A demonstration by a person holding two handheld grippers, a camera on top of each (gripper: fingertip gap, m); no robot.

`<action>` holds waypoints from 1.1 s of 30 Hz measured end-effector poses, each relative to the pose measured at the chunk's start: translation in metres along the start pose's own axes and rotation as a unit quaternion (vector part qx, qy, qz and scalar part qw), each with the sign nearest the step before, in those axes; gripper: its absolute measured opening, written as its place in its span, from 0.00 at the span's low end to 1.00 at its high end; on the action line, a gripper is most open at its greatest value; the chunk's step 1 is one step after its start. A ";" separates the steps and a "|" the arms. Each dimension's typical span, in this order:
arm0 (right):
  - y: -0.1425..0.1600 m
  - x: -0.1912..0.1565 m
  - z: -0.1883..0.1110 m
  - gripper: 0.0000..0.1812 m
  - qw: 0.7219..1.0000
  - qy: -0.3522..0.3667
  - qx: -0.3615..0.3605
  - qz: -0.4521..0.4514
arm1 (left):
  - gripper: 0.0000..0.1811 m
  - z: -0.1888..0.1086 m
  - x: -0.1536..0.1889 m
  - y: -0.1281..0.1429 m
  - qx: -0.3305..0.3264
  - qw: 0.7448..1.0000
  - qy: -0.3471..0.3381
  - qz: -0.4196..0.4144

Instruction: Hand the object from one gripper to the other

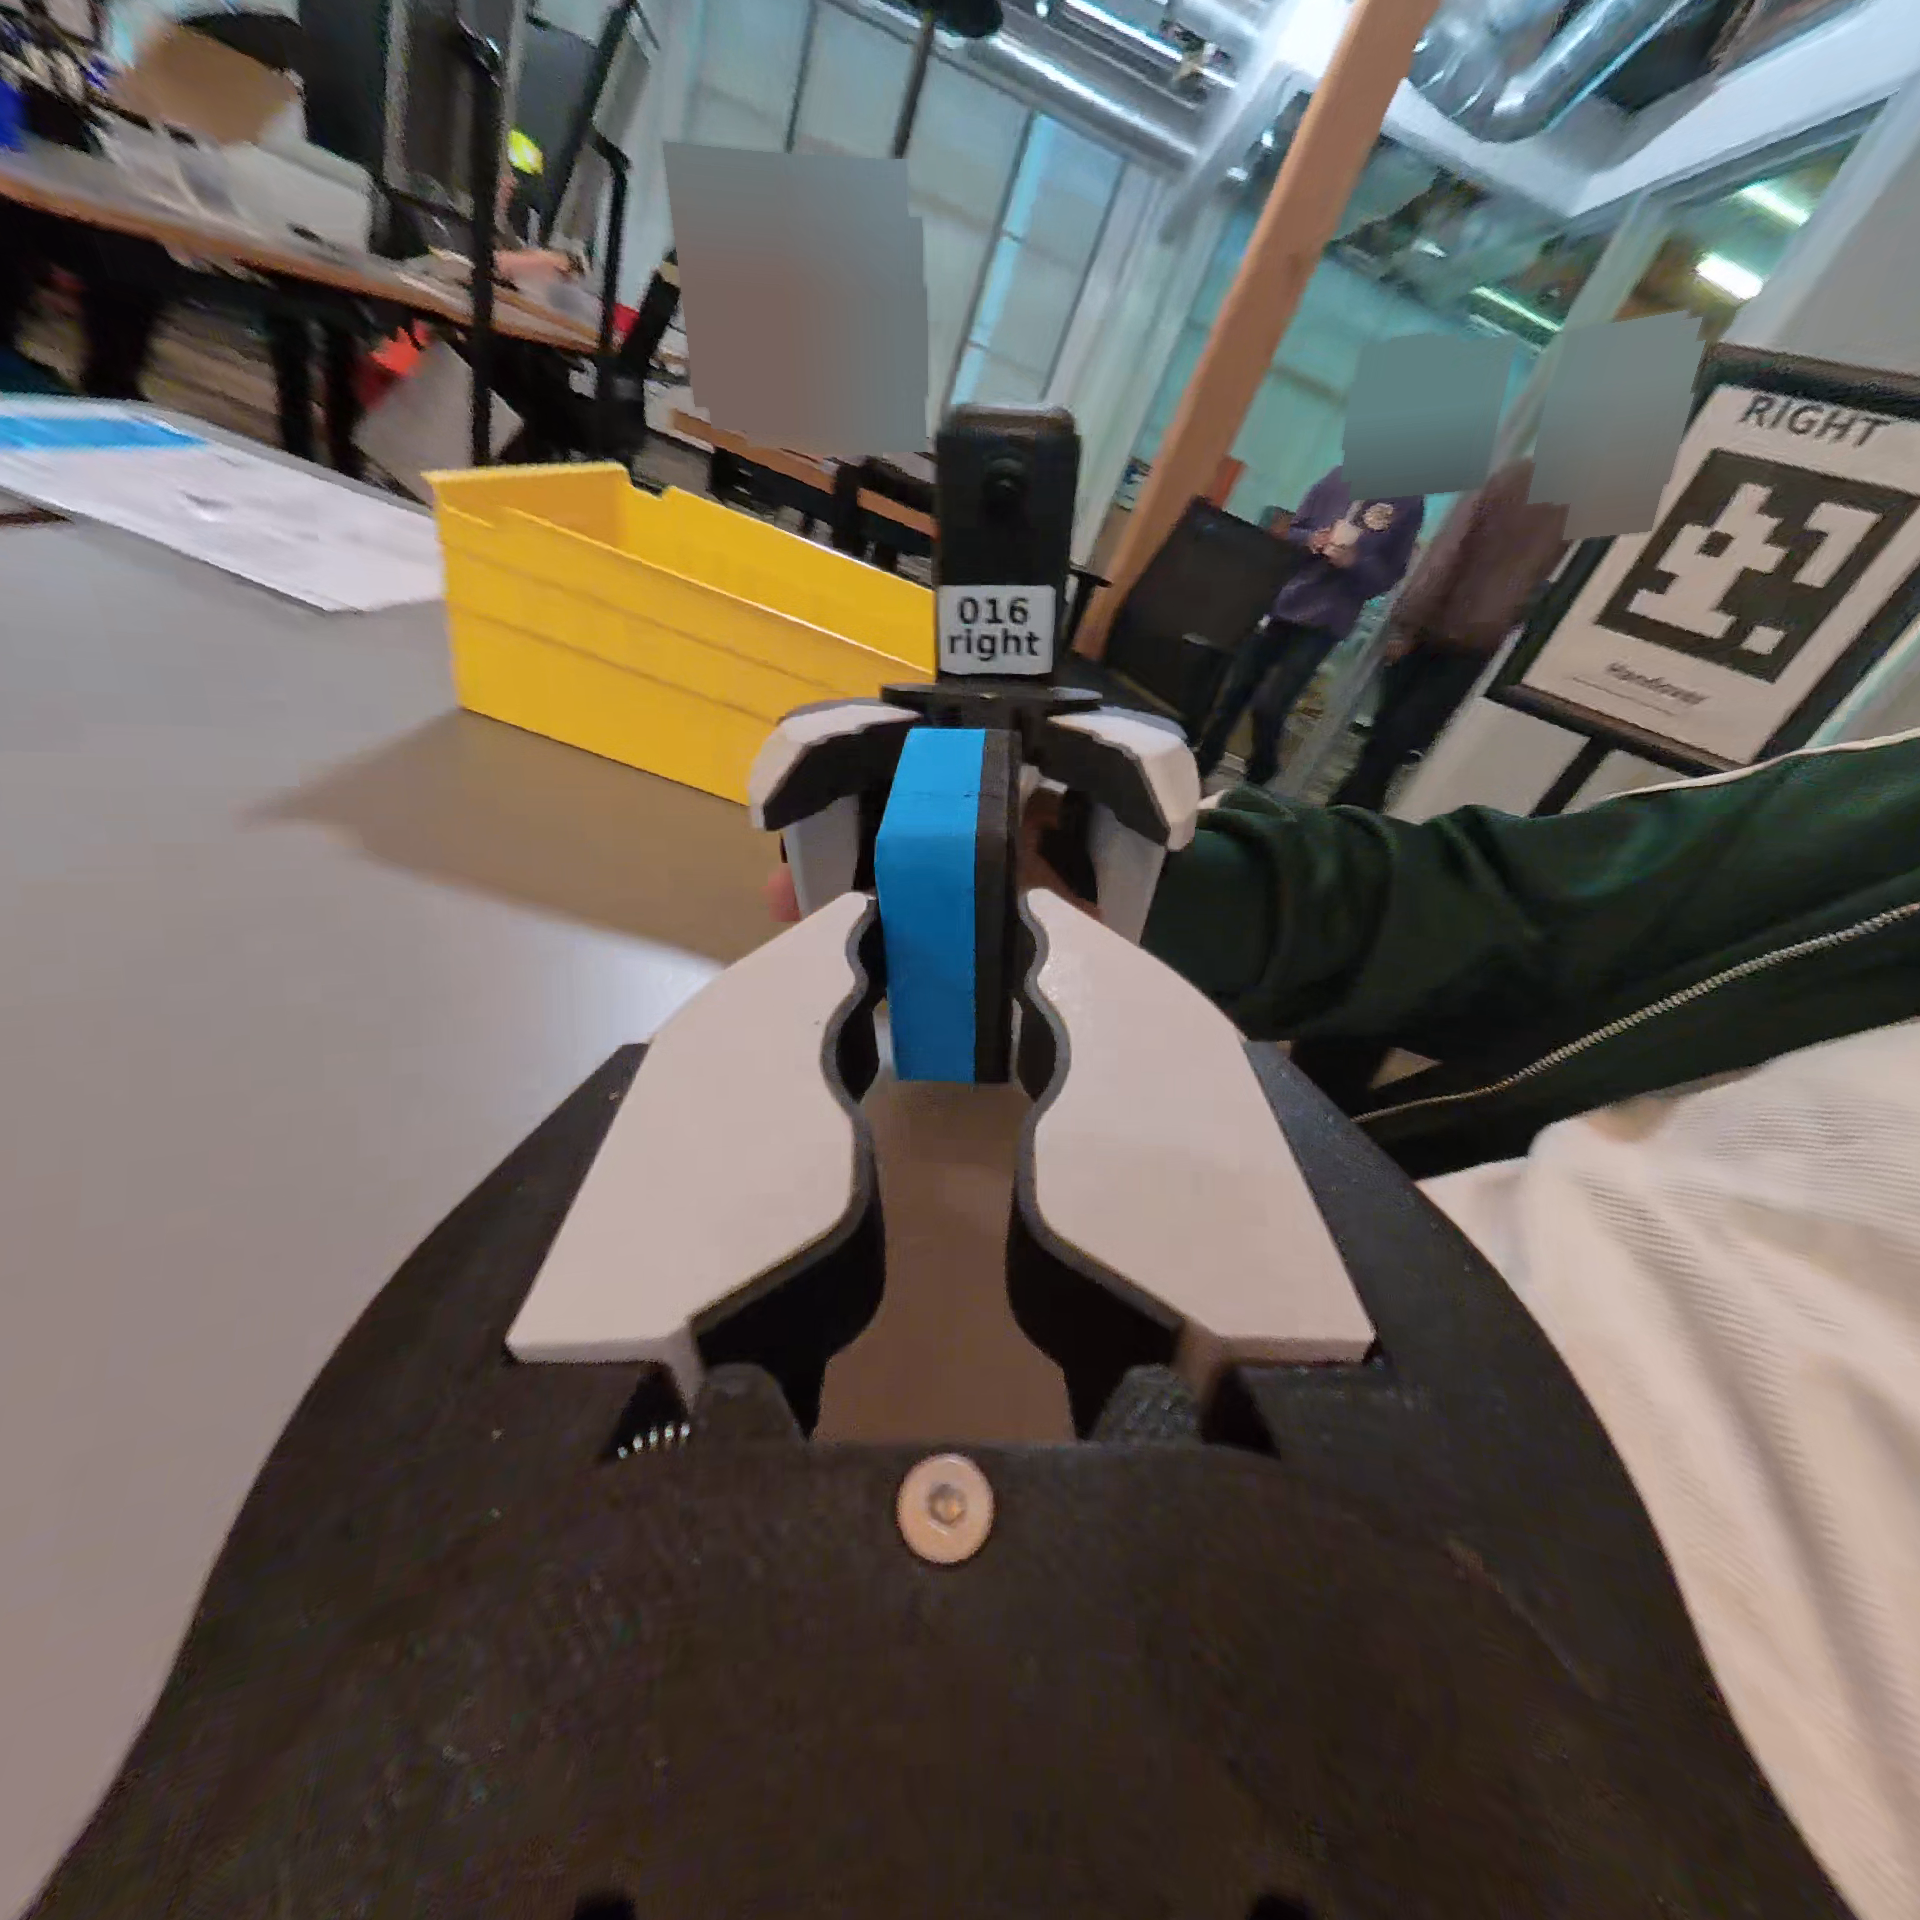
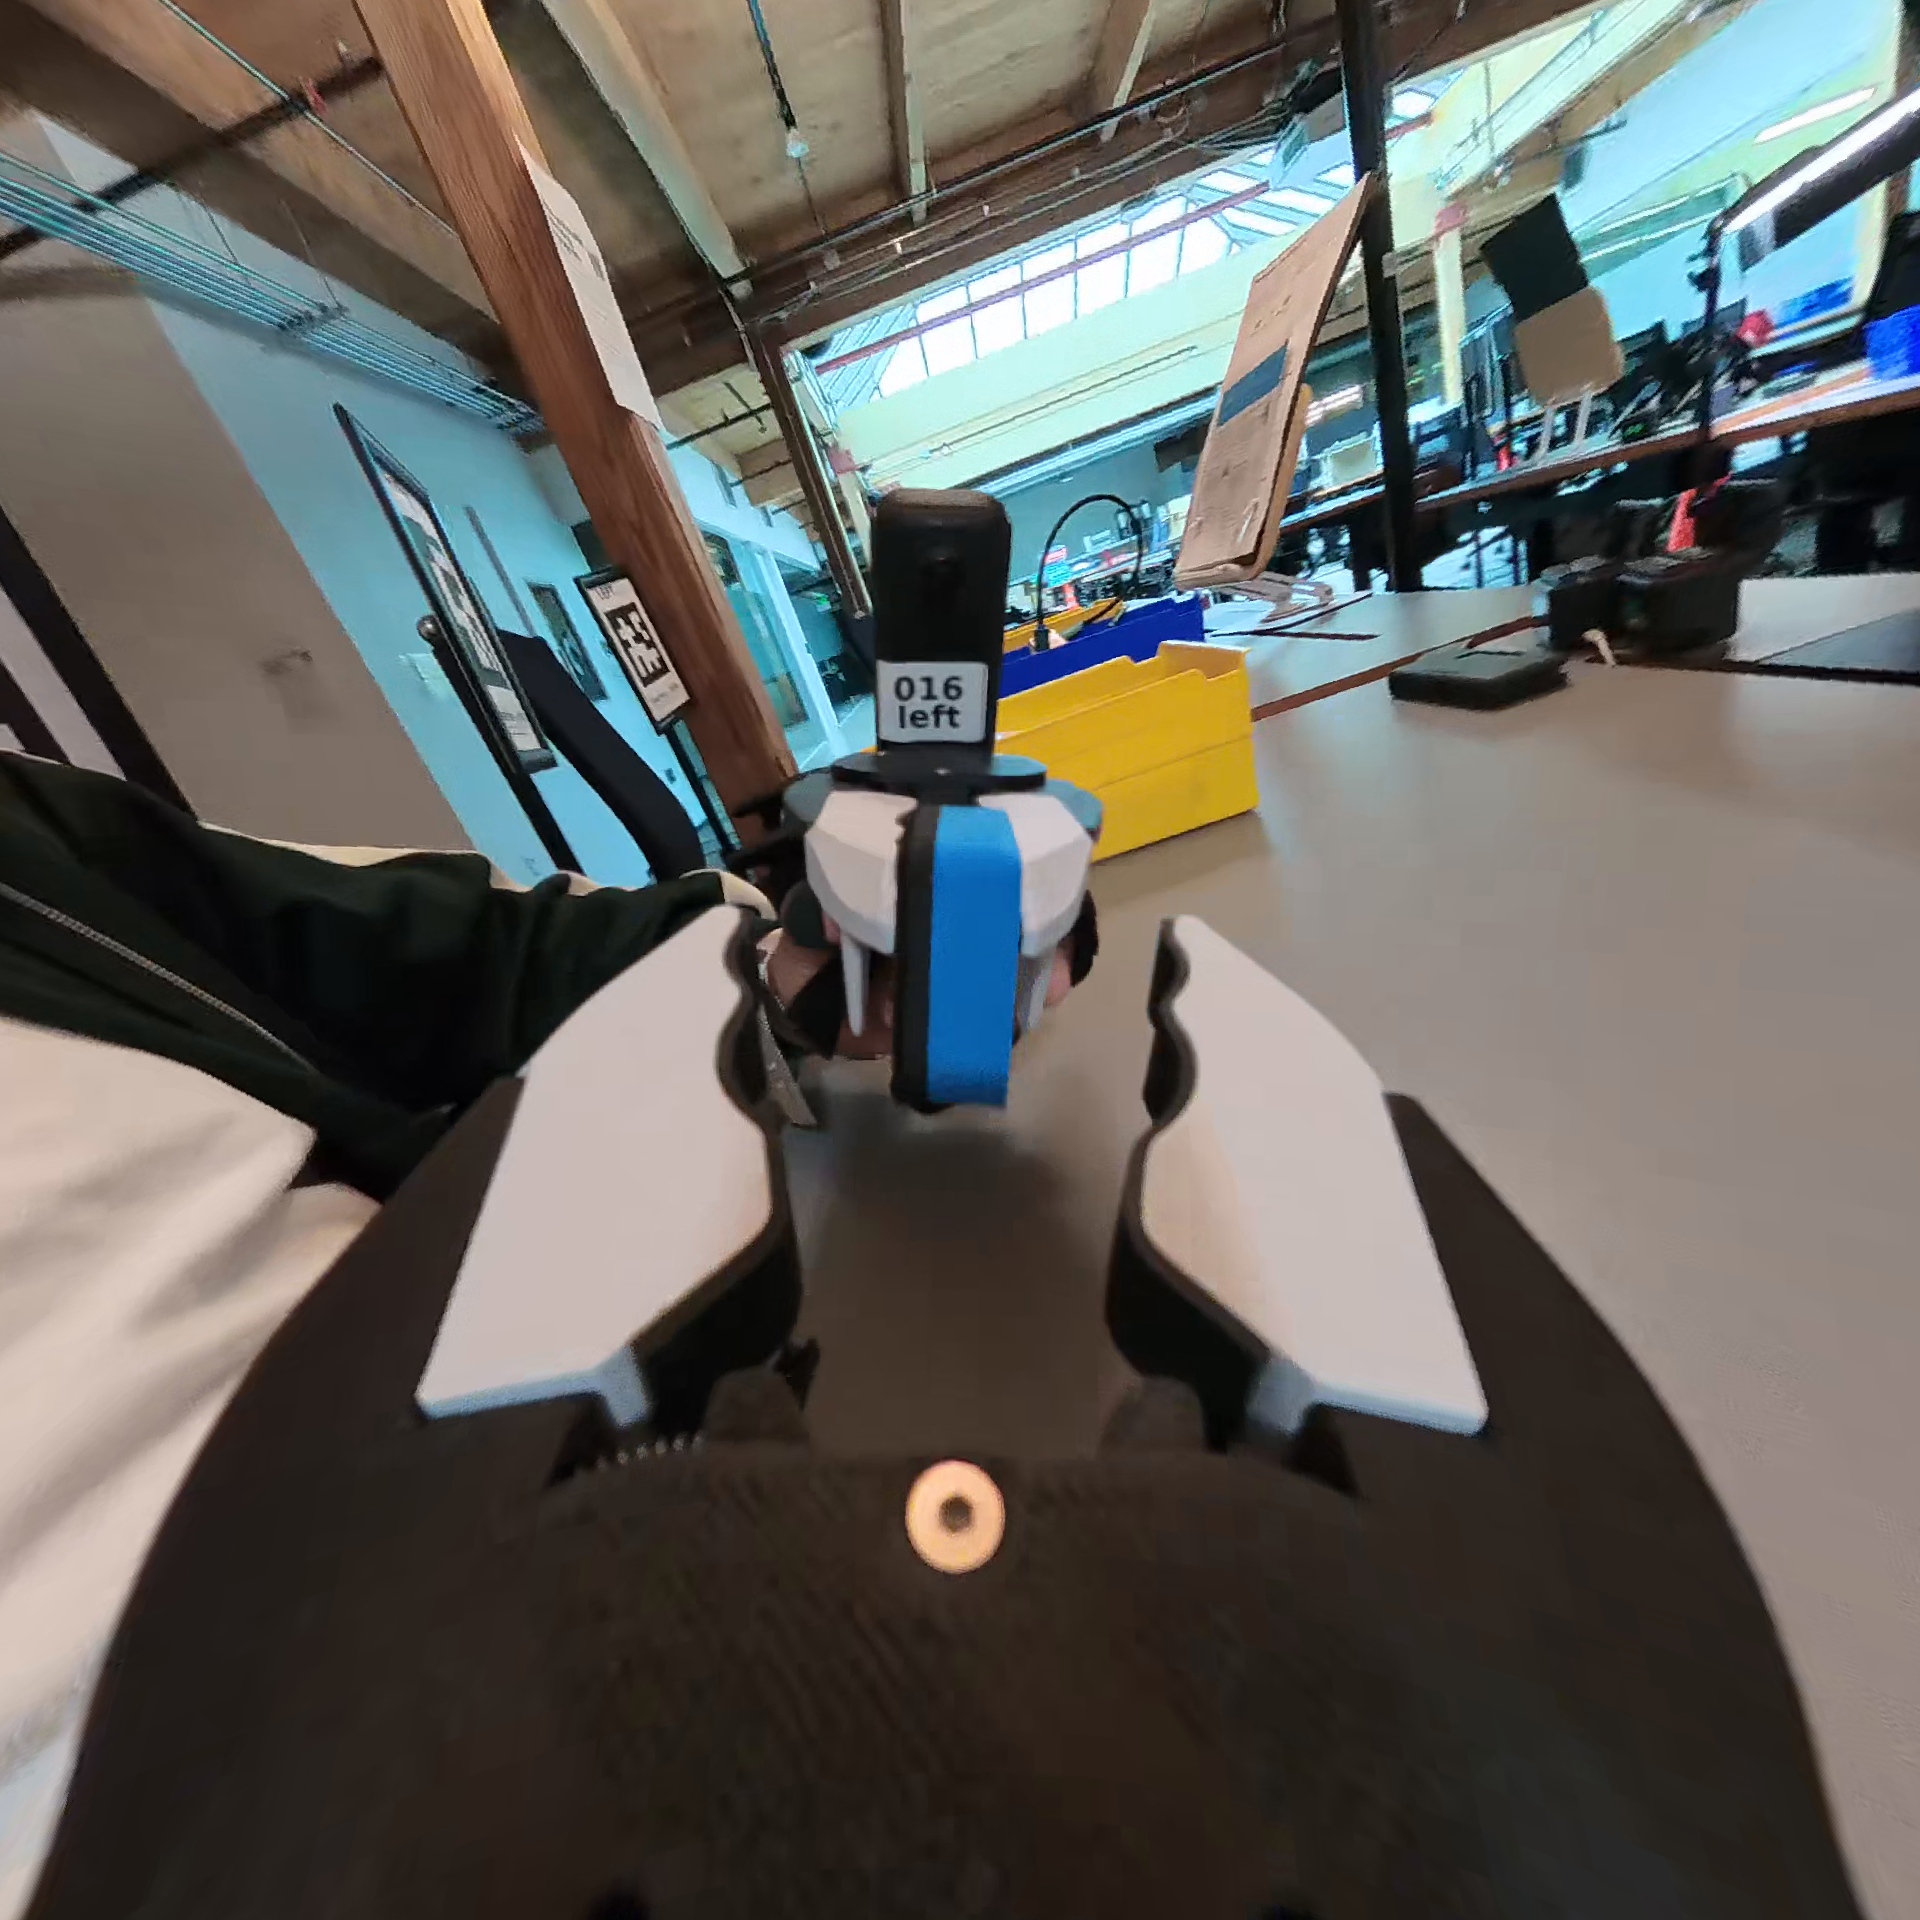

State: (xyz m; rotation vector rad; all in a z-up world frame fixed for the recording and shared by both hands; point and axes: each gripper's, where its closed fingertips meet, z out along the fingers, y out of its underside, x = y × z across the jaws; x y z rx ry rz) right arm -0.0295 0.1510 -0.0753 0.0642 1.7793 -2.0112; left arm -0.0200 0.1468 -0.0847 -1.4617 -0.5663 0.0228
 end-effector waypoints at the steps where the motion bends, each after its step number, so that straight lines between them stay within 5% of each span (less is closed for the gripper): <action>1: 0.001 0.000 0.000 0.38 1.000 -0.001 -0.005 0.001 | 0.11 0.002 0.001 0.003 -0.008 1.000 0.007 -0.007; 5: 0.015 -0.001 -0.001 0.15 0.999 0.004 -0.052 0.000 | 0.12 0.010 0.006 0.019 -0.052 0.998 0.021 -0.015; 12: 0.010 0.001 -0.001 0.13 0.998 0.029 -0.055 0.002 | 0.13 0.010 0.000 0.019 -0.042 0.999 0.004 0.010; 17: -0.064 -0.008 -0.022 0.13 0.995 0.093 0.033 -0.028 | 0.34 0.002 -0.012 0.000 0.026 0.999 -0.034 0.027; 21: -0.141 -0.010 -0.082 0.13 0.973 0.202 0.055 -0.095 | 0.35 -0.003 -0.020 -0.001 0.035 0.998 -0.048 0.012; 24: -0.163 0.017 -0.157 0.13 0.927 0.349 -0.004 -0.135 | 0.35 -0.002 -0.022 0.002 0.031 0.998 -0.049 0.003; 28: -0.126 0.072 -0.269 0.13 0.860 0.500 -0.088 -0.047 | 0.35 -0.001 -0.026 0.008 0.008 0.998 -0.066 -0.002; 33: -0.086 0.102 -0.309 0.13 0.862 0.490 -0.030 0.125 | 0.35 -0.001 -0.029 0.011 -0.006 0.997 -0.083 -0.002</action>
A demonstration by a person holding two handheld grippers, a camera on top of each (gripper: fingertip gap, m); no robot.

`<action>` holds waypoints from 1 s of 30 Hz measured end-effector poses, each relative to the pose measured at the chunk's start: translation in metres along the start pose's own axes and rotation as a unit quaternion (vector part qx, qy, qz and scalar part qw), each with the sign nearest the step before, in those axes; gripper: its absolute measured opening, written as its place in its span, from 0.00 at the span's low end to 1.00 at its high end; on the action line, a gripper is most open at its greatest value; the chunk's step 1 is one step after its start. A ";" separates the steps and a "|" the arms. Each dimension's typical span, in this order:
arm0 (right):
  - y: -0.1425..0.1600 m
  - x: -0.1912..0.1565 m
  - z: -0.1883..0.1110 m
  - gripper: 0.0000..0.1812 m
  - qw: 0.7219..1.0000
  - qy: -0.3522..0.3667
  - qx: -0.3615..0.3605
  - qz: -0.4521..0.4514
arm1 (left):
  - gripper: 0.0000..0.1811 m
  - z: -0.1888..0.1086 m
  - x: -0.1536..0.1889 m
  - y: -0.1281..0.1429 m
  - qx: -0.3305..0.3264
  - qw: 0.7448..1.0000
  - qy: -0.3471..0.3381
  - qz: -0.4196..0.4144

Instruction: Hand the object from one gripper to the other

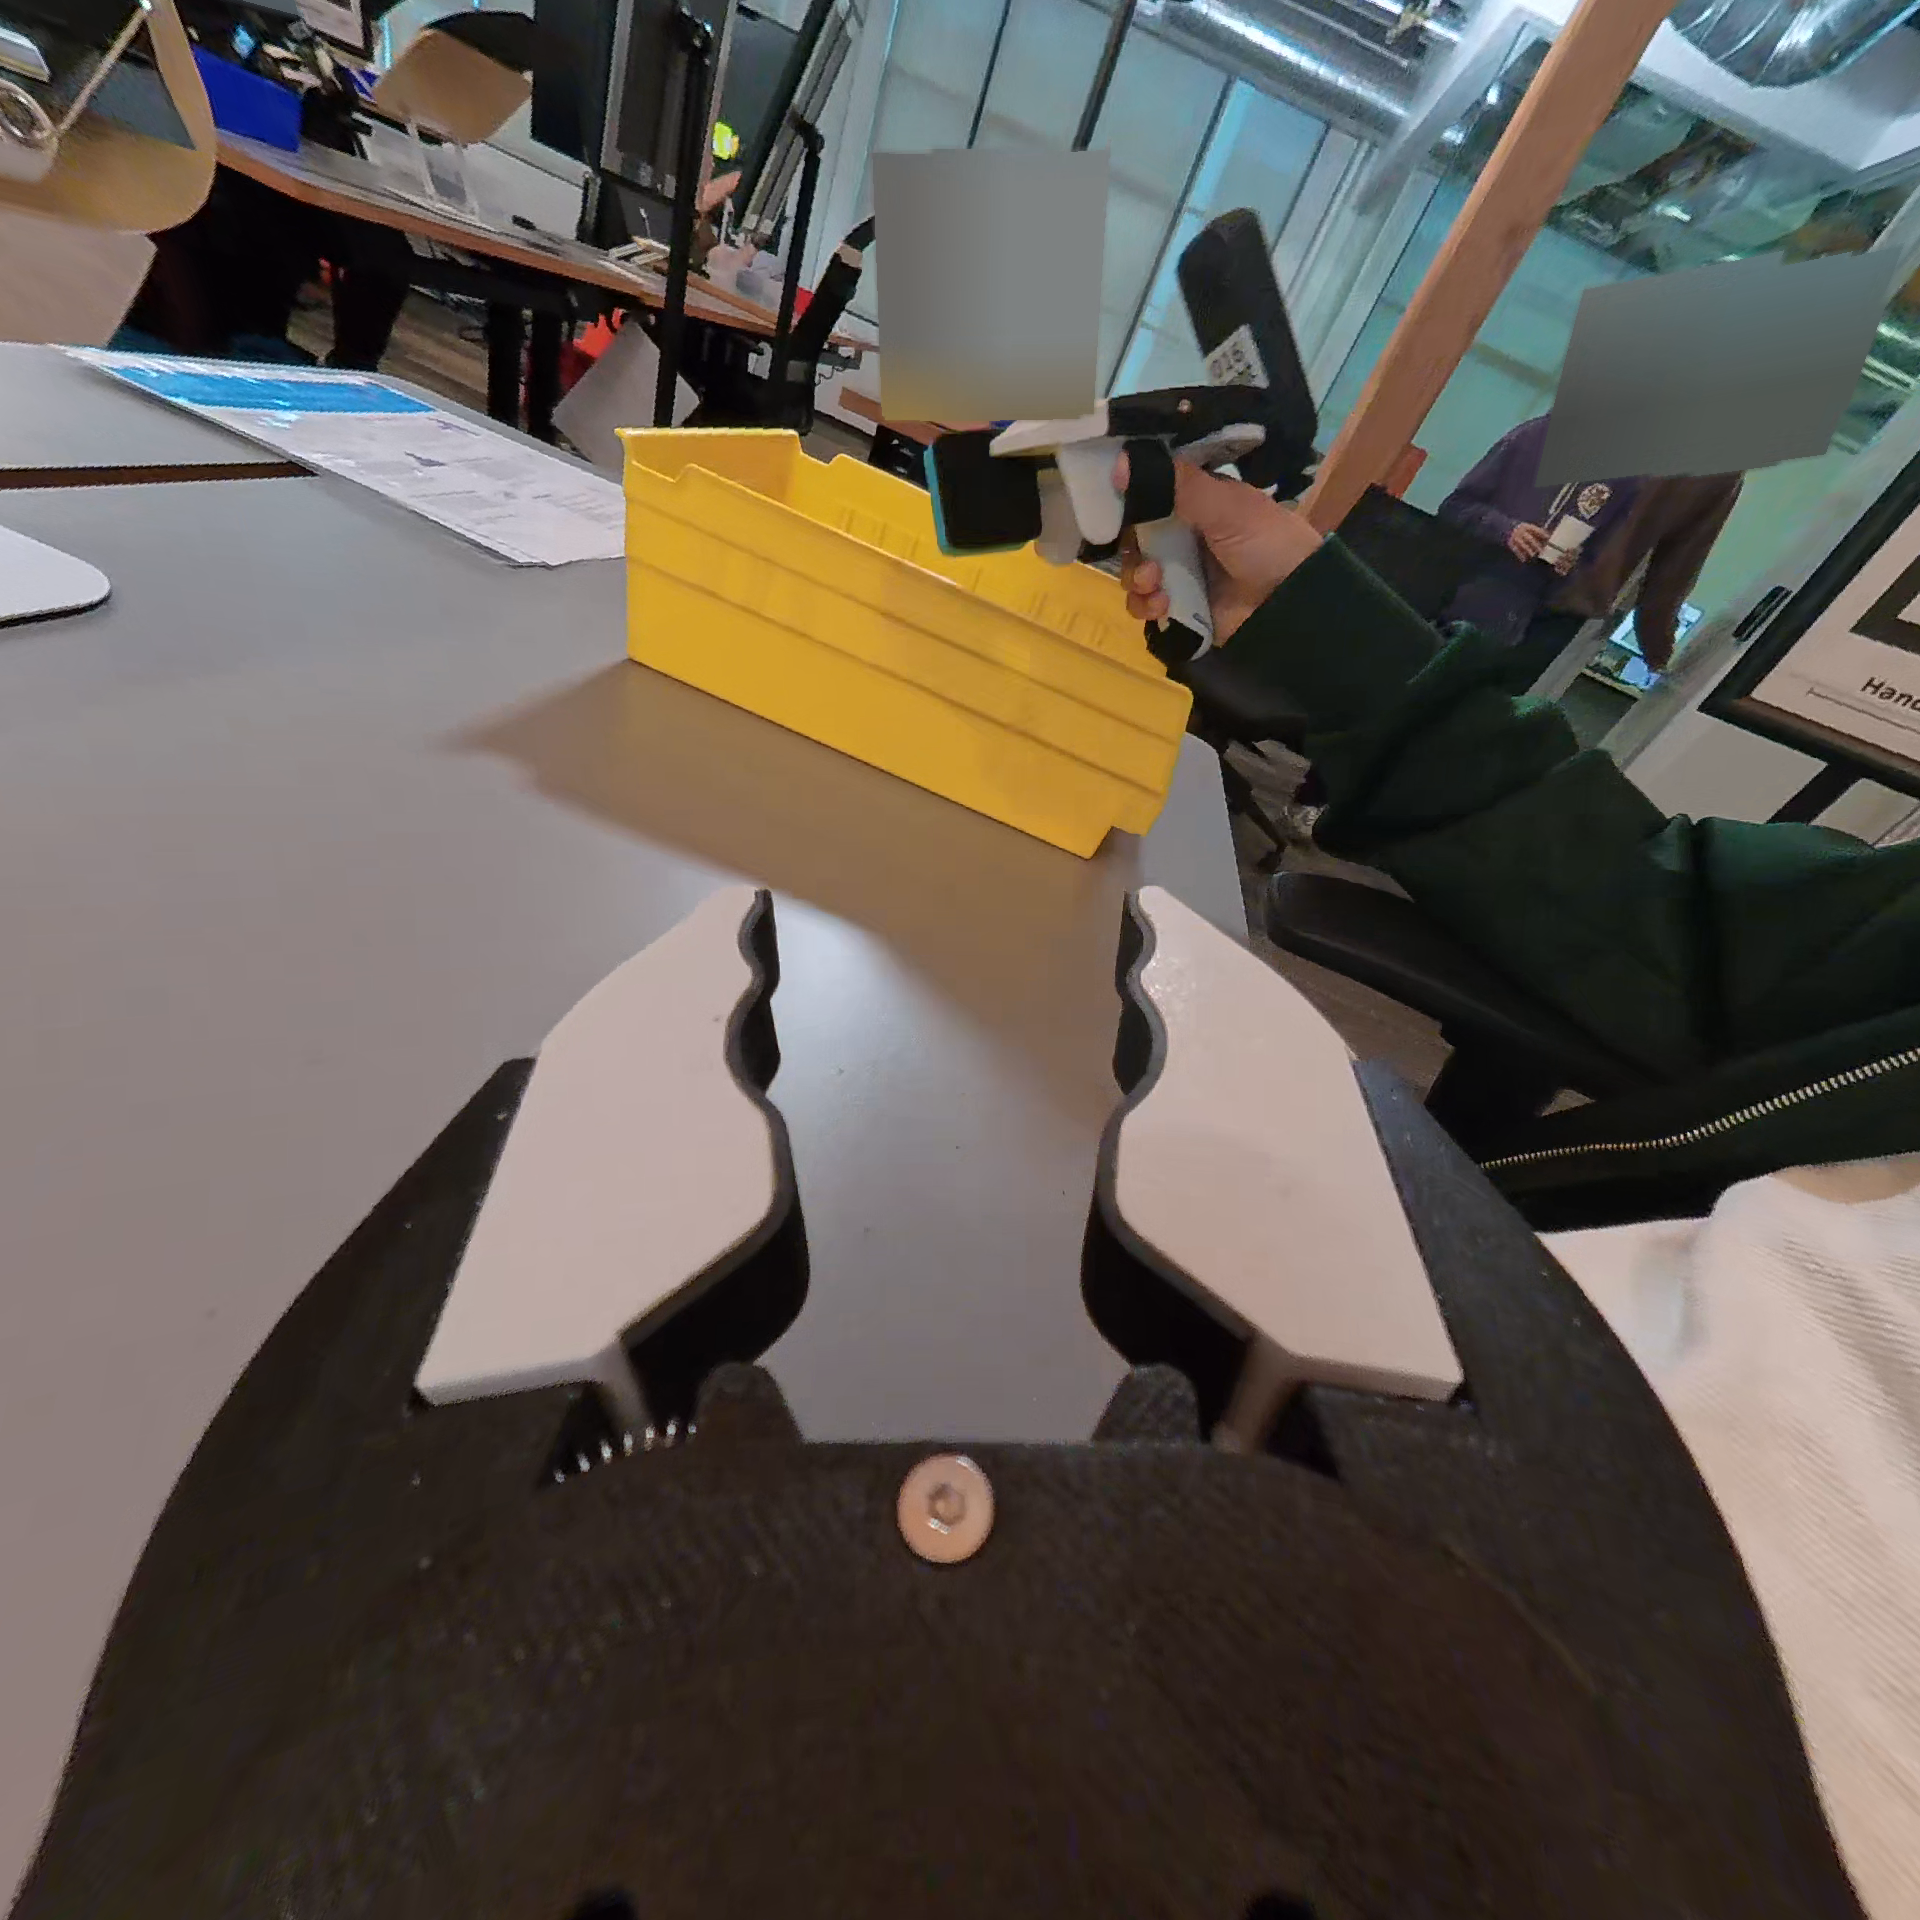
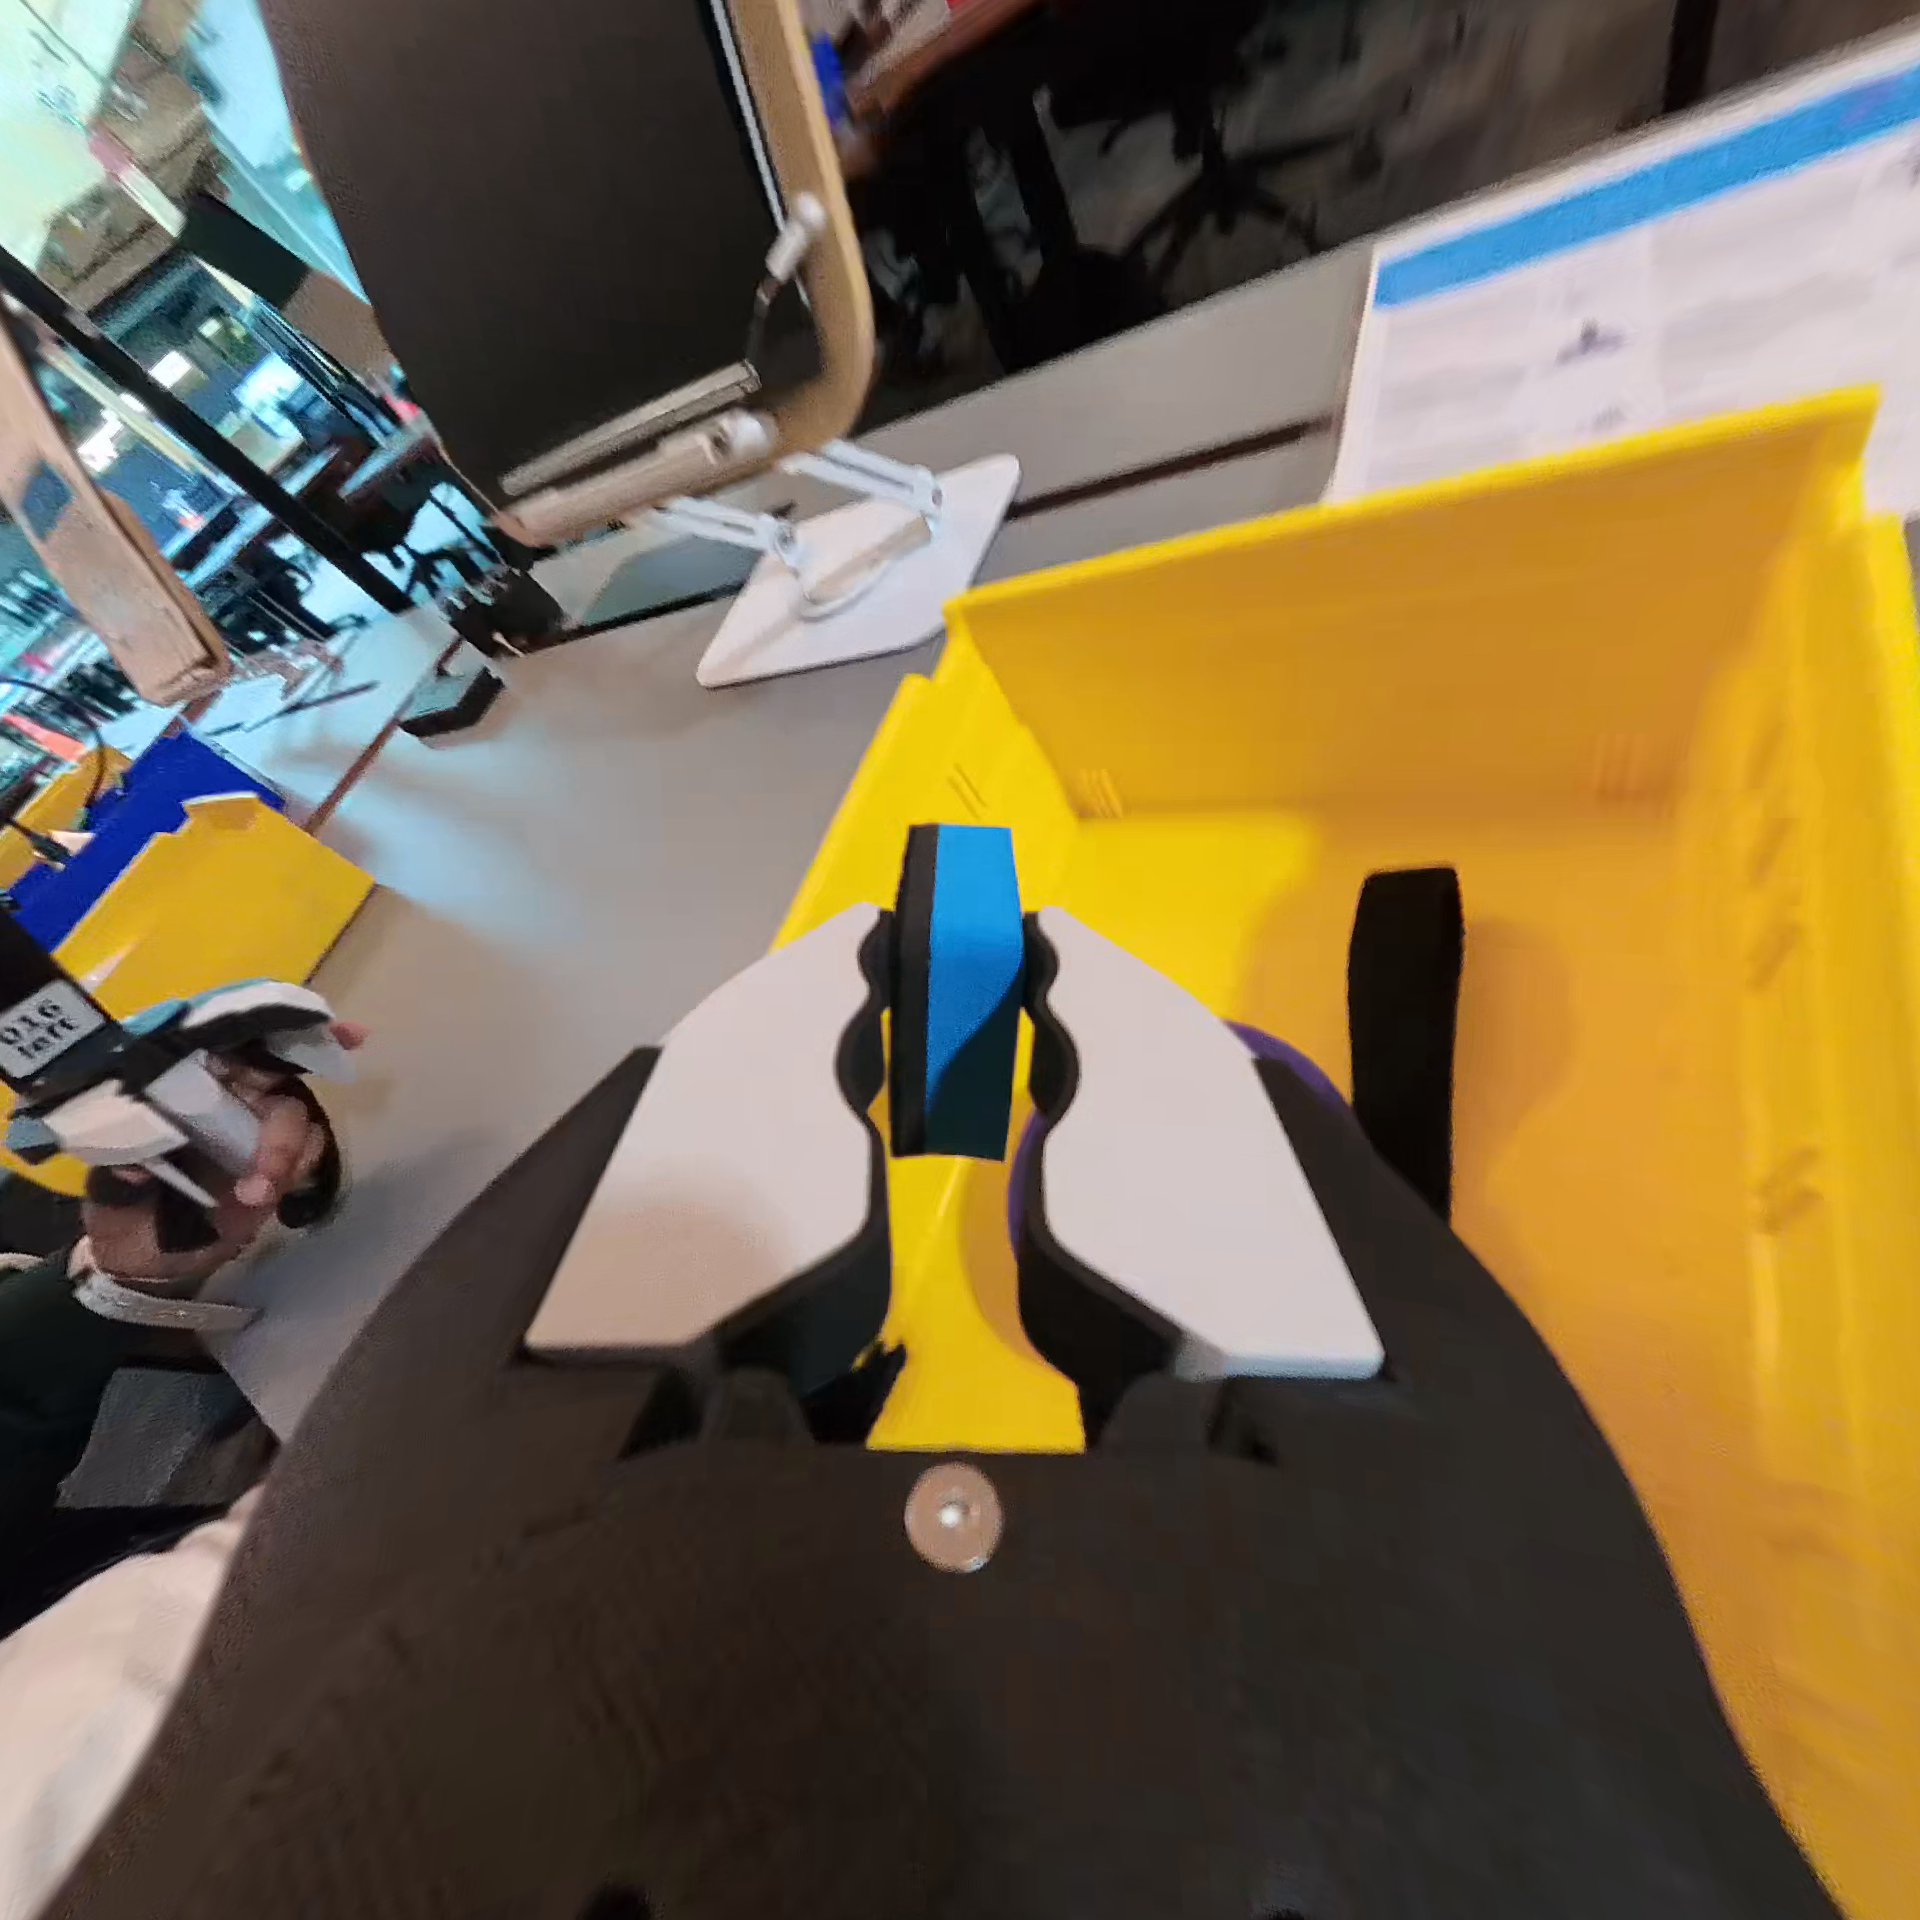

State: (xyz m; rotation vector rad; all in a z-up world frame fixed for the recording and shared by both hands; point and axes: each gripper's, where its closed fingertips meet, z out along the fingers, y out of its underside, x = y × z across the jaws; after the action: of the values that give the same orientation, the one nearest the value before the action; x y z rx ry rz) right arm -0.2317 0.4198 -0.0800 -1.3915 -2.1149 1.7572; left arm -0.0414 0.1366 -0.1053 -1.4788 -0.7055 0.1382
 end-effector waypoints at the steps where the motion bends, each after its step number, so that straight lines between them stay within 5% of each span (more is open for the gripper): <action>1: 0.006 0.007 0.002 0.13 1.000 0.014 -0.013 -0.002 | 0.34 0.000 0.000 0.000 -0.001 1.000 0.000 0.000; 7: 0.032 0.029 0.004 0.24 0.994 0.058 -0.089 0.008 | 0.35 0.000 -0.001 0.001 0.002 1.000 -0.001 0.002; 11: 0.000 0.019 -0.006 0.31 0.994 0.079 -0.024 -0.067 | 0.44 -0.002 -0.010 -0.004 0.027 0.999 -0.031 0.012; 15: -0.046 -0.057 -0.020 0.31 0.983 0.007 0.099 -0.155 | 0.46 -0.003 -0.015 -0.004 0.032 0.998 -0.042 0.013; 19: -0.050 -0.167 -0.017 0.31 0.952 -0.110 0.157 -0.240 | 0.46 -0.001 -0.017 0.000 0.023 0.999 -0.043 0.011; 23: 0.001 -0.270 0.016 0.32 0.910 -0.222 0.159 -0.312 | 0.45 -0.003 -0.015 -0.001 0.020 0.999 -0.044 0.018; 25: 0.052 -0.303 0.046 0.31 0.897 -0.253 0.108 -0.346 | 0.31 -0.002 -0.006 0.005 -0.008 1.000 -0.011 0.004; 30: 0.136 -0.286 0.116 0.23 0.864 -0.164 0.056 -0.472 | 0.20 0.004 0.003 0.018 -0.053 0.998 0.015 -0.010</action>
State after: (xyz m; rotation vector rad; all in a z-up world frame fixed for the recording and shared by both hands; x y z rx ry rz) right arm -0.0476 0.1380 -0.0946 0.0810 -2.1693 1.6444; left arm -0.0350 0.1441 -0.1211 -1.5726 -0.7108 0.0637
